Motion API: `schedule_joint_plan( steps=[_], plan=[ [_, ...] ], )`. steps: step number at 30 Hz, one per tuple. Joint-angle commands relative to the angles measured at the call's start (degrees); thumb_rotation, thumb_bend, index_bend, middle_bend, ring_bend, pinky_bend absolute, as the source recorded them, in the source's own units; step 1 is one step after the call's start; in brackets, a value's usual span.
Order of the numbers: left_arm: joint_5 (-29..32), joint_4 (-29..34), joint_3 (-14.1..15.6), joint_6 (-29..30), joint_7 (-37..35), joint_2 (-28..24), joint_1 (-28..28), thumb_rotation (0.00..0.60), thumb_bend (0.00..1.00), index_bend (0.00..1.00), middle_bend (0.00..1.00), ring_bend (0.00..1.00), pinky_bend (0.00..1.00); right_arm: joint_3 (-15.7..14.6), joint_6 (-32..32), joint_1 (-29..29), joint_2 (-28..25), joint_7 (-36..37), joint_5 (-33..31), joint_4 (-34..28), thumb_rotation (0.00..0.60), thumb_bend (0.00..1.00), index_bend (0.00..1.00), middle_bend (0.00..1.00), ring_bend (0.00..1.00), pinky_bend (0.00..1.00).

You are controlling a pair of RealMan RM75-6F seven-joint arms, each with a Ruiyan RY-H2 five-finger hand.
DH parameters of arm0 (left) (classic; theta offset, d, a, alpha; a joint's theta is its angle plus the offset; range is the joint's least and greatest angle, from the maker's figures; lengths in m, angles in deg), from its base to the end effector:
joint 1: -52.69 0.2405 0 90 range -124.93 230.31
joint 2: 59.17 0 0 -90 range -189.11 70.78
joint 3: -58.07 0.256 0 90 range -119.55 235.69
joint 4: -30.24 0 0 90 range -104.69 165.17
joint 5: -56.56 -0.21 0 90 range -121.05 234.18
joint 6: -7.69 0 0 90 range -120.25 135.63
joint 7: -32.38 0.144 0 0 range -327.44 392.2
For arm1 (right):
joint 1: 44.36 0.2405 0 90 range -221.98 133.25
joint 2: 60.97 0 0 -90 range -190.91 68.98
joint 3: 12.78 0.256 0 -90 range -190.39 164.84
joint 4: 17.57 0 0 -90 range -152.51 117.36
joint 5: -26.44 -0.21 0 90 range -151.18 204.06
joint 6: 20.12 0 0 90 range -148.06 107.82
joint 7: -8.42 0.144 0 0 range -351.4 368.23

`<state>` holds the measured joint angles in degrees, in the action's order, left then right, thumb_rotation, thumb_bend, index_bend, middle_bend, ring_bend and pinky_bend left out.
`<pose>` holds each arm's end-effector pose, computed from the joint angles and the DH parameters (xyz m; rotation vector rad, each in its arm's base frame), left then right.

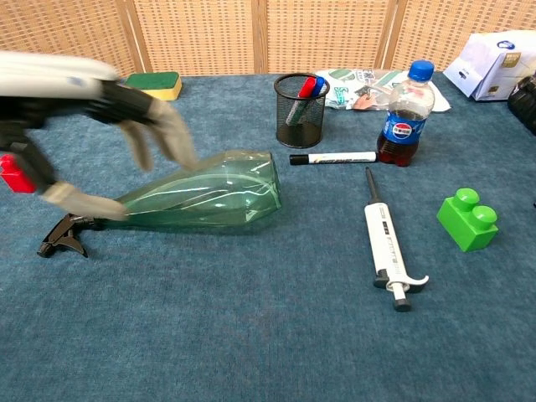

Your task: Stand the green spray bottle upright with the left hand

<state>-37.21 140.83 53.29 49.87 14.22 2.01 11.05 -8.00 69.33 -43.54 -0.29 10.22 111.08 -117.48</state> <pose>-0.1134 0.2622 0.0575 -2.3154 -1.2676 -1.0479 -0.2976 -0.1647 0.1820 1.2370 -0.9468 0.9905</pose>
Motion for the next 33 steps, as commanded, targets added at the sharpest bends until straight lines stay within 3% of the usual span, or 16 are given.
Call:
schedule_joint_plan(
  steps=[1,14,23,33],
  plan=[
    [3.6,-1.6,-1.9,-5.2,-1.2,3.8,-4.9,0.600,0.32,0.30,0.29,0.26,0.35,0.1,0.3,-0.3,-0.1,0.6,-0.1,0.4,0.600,0.56,0.22,0.22,0.06,0.14],
    [14.9,-9.1,-4.0,-16.2,-1.6,15.6,-14.9,0.600,0.32,0.29,0.28,0.24,0.36,0.0,1.8,-1.7,-0.2,3.1,-0.2,1.9,0.600,0.56,0.22,0.22,0.06,0.14],
    [22.8,-15.2,-5.0,-20.1,-2.7,20.5,-18.5,0.600,0.32,0.27,0.28,0.24,0.37,-0.2,2.9,-2.6,-0.3,4.5,0.7,2.4,0.600,0.56,0.22,0.22,0.06,0.14],
    [28.5,-21.0,-7.8,-15.7,-4.4,24.0,-17.9,0.600,0.32,0.26,0.28,0.23,0.36,-0.2,3.5,-3.4,-0.5,5.1,0.6,2.5,0.600,0.56,0.22,0.22,0.06,0.14]
  ],
)
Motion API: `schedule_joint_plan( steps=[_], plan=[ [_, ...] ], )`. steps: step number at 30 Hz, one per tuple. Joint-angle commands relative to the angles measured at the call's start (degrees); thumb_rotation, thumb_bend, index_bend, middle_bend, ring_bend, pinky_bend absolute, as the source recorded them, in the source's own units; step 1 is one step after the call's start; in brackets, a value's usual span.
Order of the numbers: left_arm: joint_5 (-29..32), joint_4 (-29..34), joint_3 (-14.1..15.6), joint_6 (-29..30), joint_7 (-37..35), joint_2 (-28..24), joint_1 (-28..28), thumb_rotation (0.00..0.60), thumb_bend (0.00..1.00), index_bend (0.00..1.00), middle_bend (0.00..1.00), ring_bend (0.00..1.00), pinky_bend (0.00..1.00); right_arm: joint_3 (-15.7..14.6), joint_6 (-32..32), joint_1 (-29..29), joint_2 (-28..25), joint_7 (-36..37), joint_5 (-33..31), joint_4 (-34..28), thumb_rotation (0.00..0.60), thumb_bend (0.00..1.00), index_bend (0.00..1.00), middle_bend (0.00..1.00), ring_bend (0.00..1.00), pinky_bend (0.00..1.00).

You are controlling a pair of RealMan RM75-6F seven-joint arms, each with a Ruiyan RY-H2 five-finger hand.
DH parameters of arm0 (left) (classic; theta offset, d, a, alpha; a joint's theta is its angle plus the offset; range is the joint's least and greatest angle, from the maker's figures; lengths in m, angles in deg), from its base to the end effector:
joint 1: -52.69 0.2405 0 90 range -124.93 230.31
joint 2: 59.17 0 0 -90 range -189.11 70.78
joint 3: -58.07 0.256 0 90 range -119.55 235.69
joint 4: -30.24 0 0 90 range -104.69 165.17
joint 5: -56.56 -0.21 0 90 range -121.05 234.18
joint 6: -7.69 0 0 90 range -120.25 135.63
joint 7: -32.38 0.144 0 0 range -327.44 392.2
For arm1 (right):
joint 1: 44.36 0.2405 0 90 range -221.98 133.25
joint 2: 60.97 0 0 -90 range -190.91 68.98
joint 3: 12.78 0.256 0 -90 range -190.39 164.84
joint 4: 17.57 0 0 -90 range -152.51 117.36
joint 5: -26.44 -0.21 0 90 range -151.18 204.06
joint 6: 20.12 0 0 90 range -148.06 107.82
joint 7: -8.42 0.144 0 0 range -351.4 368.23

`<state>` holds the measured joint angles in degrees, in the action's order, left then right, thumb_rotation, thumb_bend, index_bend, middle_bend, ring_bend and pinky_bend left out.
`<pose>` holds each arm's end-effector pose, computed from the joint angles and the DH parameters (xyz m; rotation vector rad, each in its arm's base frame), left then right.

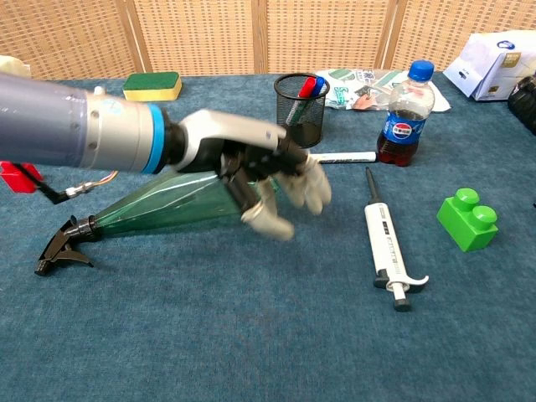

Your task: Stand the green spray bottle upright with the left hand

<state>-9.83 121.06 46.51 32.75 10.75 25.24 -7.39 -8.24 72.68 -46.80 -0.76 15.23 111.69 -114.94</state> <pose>-0.0458 0.3263 -0.0538 -2.2466 -1.7101 -0.9255 -0.3111 -0.1458 0.1950 1.1697 -0.9485 1.0124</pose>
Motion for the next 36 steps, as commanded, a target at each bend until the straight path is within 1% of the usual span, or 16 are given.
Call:
schedule_joint_plan(
  steps=[1,6,14,23,26,30,33,35,36],
  plan=[
    [1.2,-1.6,-1.2,1.7,-1.0,0.9,0.6,0.600,0.32,0.26,0.28,0.23,0.36,0.0,0.1,-0.1,-0.1,0.1,0.0,-0.1,0.600,0.56,0.22,0.22,0.06,0.14],
    [2.3,-2.8,-2.2,3.9,-1.6,0.2,1.9,0.600,0.32,0.25,0.28,0.21,0.36,0.0,0.2,-0.3,-0.1,0.1,0.1,-0.3,0.600,0.56,0.22,0.22,0.06,0.14],
    [4.1,-4.1,-2.5,3.2,-2.4,-3.1,3.2,0.600,0.32,0.24,0.28,0.20,0.36,0.2,0.1,-0.2,-0.2,-0.4,0.5,-0.9,0.600,0.56,0.22,0.22,0.06,0.14],
    [5.0,-3.9,-1.8,5.2,0.8,-6.2,4.4,0.600,0.32,0.23,0.27,0.19,0.36,0.3,0.1,-0.1,-0.2,-0.5,0.8,-1.1,0.600,0.56,0.22,0.22,0.06,0.14],
    [6.7,-3.7,-1.4,6.1,2.1,-8.3,5.2,0.600,0.31,0.23,0.27,0.19,0.36,0.3,0.0,-0.1,-0.1,-0.2,0.8,-0.9,0.600,0.56,0.22,0.22,0.06,0.14],
    [7.8,-2.4,-1.6,8.3,3.0,-10.7,6.5,0.600,0.31,0.22,0.27,0.18,0.36,0.2,-0.2,-0.1,0.0,0.0,0.7,-0.7,0.600,0.56,0.22,0.22,0.06,0.14],
    [6.2,0.0,-2.5,11.5,3.2,-12.3,8.0,0.600,0.31,0.23,0.27,0.18,0.36,0.3,-0.4,0.0,0.0,0.0,0.8,-0.7,0.600,0.56,0.22,0.22,0.06,0.14],
    [2.3,2.5,-2.7,15.6,4.3,-13.8,9.5,0.600,0.31,0.23,0.27,0.18,0.36,0.3,-0.4,0.1,0.0,0.0,1.0,-0.8,0.600,0.56,0.22,0.22,0.06,0.14],
    [-0.5,3.6,-2.3,18.0,5.9,-14.7,10.4,0.600,0.31,0.23,0.27,0.18,0.36,0.4,-0.5,0.2,0.0,-0.1,1.0,-0.8,0.600,0.56,0.22,0.22,0.06,0.14]
  ],
)
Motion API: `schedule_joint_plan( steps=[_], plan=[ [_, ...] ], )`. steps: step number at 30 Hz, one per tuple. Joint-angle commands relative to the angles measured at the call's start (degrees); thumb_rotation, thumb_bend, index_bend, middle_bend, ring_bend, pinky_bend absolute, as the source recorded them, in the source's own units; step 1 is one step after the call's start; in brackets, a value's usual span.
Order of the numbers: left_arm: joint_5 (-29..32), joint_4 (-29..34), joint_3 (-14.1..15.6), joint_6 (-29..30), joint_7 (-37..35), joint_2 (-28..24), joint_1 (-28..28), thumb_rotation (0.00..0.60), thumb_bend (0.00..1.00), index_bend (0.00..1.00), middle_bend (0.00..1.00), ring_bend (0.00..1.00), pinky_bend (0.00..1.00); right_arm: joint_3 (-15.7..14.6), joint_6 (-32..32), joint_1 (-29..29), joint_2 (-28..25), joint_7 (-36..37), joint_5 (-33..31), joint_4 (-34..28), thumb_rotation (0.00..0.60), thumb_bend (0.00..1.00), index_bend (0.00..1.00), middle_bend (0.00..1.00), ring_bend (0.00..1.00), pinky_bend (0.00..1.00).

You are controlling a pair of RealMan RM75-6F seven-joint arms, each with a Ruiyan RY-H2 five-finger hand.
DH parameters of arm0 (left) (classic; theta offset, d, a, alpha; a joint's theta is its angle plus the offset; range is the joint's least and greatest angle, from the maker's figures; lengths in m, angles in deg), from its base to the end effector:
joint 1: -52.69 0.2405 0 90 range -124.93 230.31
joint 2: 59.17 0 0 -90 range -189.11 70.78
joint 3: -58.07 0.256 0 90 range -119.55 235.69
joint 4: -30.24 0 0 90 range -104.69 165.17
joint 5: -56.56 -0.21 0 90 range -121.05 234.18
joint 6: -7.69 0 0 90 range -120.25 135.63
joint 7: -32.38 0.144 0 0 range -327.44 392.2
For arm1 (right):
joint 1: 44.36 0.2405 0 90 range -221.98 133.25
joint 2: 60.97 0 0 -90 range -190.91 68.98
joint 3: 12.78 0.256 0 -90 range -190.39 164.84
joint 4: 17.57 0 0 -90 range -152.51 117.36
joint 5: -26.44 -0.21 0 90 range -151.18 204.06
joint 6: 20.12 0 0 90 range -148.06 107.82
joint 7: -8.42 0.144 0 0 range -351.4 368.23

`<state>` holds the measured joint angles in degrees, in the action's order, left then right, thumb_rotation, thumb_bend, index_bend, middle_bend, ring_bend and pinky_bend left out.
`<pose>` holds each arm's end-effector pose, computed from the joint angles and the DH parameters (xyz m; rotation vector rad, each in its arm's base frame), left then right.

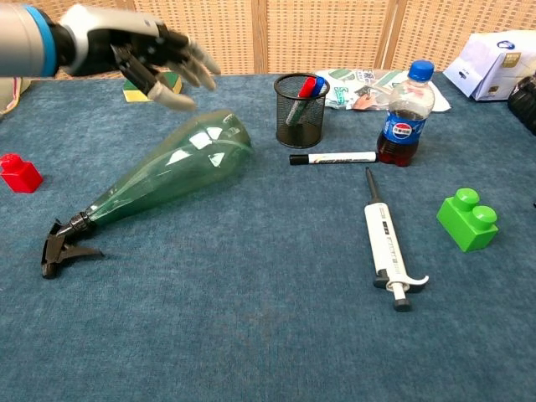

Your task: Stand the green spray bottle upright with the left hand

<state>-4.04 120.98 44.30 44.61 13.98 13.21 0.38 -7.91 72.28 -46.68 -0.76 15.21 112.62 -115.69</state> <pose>-0.1074 0.3855 0.0452 -1.8254 -1.5390 -1.1155 -0.3062 -0.1480 0.1929 1.1816 -0.9535 1.0323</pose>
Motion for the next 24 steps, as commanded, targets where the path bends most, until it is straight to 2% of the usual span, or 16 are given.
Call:
schedule_joint_plan(
  steps=[1,7,9,13,15,18,24],
  plan=[
    [-7.9,4.2,0.3,7.7,3.7,-3.2,3.2,0.600,0.32,0.23,0.27,0.18,0.35,0.0,-0.1,0.1,0.0,-0.1,0.1,-0.1,0.600,0.56,0.22,0.22,0.06,0.14],
    [-20.3,3.1,5.4,18.8,19.5,-5.5,7.1,0.600,0.32,0.22,0.25,0.16,0.29,0.0,-0.9,0.6,-0.1,-0.4,0.3,-0.3,0.600,0.56,0.22,0.22,0.06,0.14],
    [-24.3,1.0,7.6,21.8,23.8,-5.4,8.6,0.600,0.32,0.18,0.21,0.14,0.27,0.0,-1.2,0.8,0.1,-0.8,0.3,-0.4,0.600,0.56,0.22,0.22,0.06,0.14],
    [-30.9,-4.3,11.1,25.5,28.1,-5.1,10.5,0.600,0.32,0.06,0.10,0.07,0.21,0.0,-2.0,1.3,0.3,-1.6,0.2,-0.7,0.600,0.56,0.22,0.22,0.06,0.14],
    [-33.7,-7.2,12.3,27.2,28.3,-4.6,11.0,0.600,0.32,0.02,0.04,0.02,0.16,0.1,-2.1,1.5,0.3,-2.1,0.2,-1.0,0.600,0.56,0.22,0.22,0.06,0.14],
    [-38.1,-12.4,14.2,30.2,26.9,-3.4,11.8,0.600,0.32,0.00,0.00,0.00,0.13,0.2,-2.3,1.8,0.3,-2.9,0.2,-1.5,0.600,0.56,0.22,0.22,0.06,0.14],
    [-47.7,-26.1,18.4,37.5,23.8,1.4,12.6,0.600,0.31,0.00,0.00,0.00,0.11,0.3,-3.0,2.3,0.3,-4.6,-0.1,-2.9,0.600,0.56,0.22,0.22,0.06,0.14]
  ],
)
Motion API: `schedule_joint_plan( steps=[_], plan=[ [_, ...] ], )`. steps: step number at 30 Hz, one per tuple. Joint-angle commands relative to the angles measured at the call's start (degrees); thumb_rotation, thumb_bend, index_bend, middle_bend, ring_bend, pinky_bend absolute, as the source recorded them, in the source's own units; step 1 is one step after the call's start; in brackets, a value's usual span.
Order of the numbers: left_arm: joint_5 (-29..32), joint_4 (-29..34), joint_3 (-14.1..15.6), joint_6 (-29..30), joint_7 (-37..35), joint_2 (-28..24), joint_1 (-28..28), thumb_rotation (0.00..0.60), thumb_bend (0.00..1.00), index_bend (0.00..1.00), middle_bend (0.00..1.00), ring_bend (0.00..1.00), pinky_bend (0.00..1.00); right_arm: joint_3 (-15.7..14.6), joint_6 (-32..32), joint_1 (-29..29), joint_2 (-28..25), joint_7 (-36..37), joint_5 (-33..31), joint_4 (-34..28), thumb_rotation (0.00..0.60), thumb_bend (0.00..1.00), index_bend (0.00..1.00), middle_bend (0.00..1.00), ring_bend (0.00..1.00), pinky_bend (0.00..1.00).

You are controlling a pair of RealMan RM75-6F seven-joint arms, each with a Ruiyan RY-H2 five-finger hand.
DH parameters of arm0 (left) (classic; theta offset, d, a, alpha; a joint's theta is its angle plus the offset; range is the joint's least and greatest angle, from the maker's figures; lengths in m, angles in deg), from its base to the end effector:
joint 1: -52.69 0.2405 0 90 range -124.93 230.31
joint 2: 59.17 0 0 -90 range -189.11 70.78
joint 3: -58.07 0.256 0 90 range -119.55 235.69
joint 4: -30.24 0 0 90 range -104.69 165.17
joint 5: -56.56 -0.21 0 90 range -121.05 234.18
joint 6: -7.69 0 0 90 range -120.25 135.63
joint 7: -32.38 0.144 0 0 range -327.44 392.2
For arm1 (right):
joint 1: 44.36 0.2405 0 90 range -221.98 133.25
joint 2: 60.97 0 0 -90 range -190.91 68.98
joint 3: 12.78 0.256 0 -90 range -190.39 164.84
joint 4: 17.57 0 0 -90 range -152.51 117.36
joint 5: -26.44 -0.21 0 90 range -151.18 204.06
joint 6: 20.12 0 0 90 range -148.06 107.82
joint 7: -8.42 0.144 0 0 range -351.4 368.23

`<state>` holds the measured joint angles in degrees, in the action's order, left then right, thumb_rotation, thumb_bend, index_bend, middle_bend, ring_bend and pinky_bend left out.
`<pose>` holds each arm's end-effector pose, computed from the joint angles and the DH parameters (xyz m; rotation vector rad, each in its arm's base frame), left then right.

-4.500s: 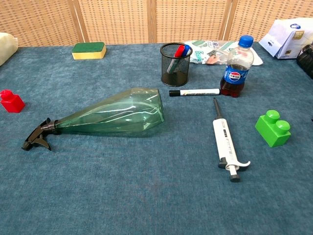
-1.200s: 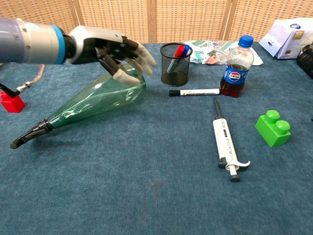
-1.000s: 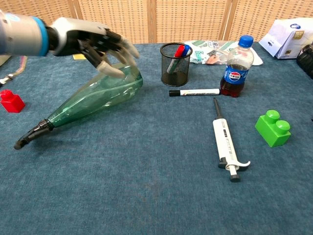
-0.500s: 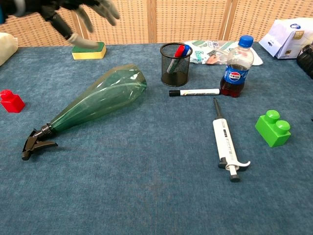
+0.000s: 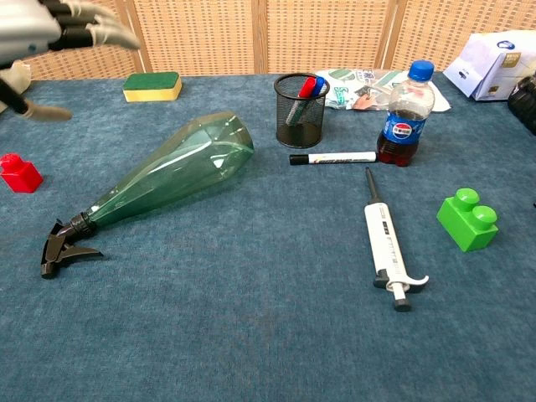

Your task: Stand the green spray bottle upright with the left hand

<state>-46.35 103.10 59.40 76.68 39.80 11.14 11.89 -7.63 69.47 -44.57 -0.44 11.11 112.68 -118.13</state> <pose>-0.2021 0.3395 0.0965 -2.1297 -0.0989 -0.8626 -0.2940 -0.1608 0.1818 1.2379 -0.9565 1.0166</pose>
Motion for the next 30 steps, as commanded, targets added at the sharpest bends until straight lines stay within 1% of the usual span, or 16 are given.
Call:
schedule_joint_plan(
  steps=[1,5,10,14,17,19,21,26,30],
  plan=[
    [-6.3,-10.2,3.6,6.5,-2.5,4.3,1.2,0.600,0.30,0.00,0.00,0.00,0.10,0.1,-0.2,0.2,0.0,-0.8,-0.2,-0.7,0.600,0.56,0.22,0.22,0.06,0.14],
    [-9.2,-19.2,5.0,11.9,-6.4,9.3,2.1,0.600,0.29,0.00,0.00,0.00,0.07,0.3,-0.4,0.5,-0.2,-1.2,-0.3,-1.6,0.600,0.56,0.22,0.22,0.06,0.14],
    [-10.6,-26.7,6.3,15.0,-9.4,13.4,2.7,0.600,0.29,0.00,0.00,0.00,0.04,0.3,-0.7,0.7,-0.4,-2.1,-0.4,-2.4,0.600,0.56,0.22,0.22,0.06,0.14],
    [-10.2,-30.5,6.9,16.4,-12.9,15.6,3.4,0.600,0.28,0.00,0.00,0.00,0.04,0.3,-0.8,0.9,-0.6,-2.5,-0.4,-3.0,0.600,0.56,0.22,0.22,0.06,0.14],
    [-7.9,-30.4,6.5,16.1,-16.5,16.2,4.4,0.600,0.28,0.00,0.00,0.00,0.04,0.2,-1.0,1.0,-0.6,-2.9,-0.5,-3.4,0.600,0.56,0.22,0.22,0.06,0.14],
    [-5.7,-28.0,6.2,14.0,-18.1,15.4,5.0,0.600,0.28,0.00,0.00,0.00,0.05,0.2,-1.1,1.0,-0.7,-3.0,-0.5,-3.5,0.600,0.56,0.22,0.22,0.06,0.14],
    [-2.8,-22.2,6.0,9.9,-18.3,12.8,5.2,0.600,0.28,0.00,0.00,0.00,0.07,0.2,-1.3,1.2,-0.7,-3.0,-0.5,-3.5,0.600,0.56,0.22,0.22,0.06,0.14],
    [0.0,-9.4,5.2,5.6,-18.7,7.1,4.0,0.600,0.28,0.00,0.00,0.00,0.08,0.1,-1.6,1.4,-0.7,-2.6,-0.5,-3.3,0.600,0.56,0.22,0.22,0.06,0.14],
    [2.8,1.0,4.1,2.0,-21.7,3.3,2.6,0.600,0.28,0.00,0.00,0.00,0.17,0.0,-1.2,1.1,-0.7,-2.1,-0.7,-3.0,0.600,0.56,0.22,0.22,0.06,0.14]
  ],
)
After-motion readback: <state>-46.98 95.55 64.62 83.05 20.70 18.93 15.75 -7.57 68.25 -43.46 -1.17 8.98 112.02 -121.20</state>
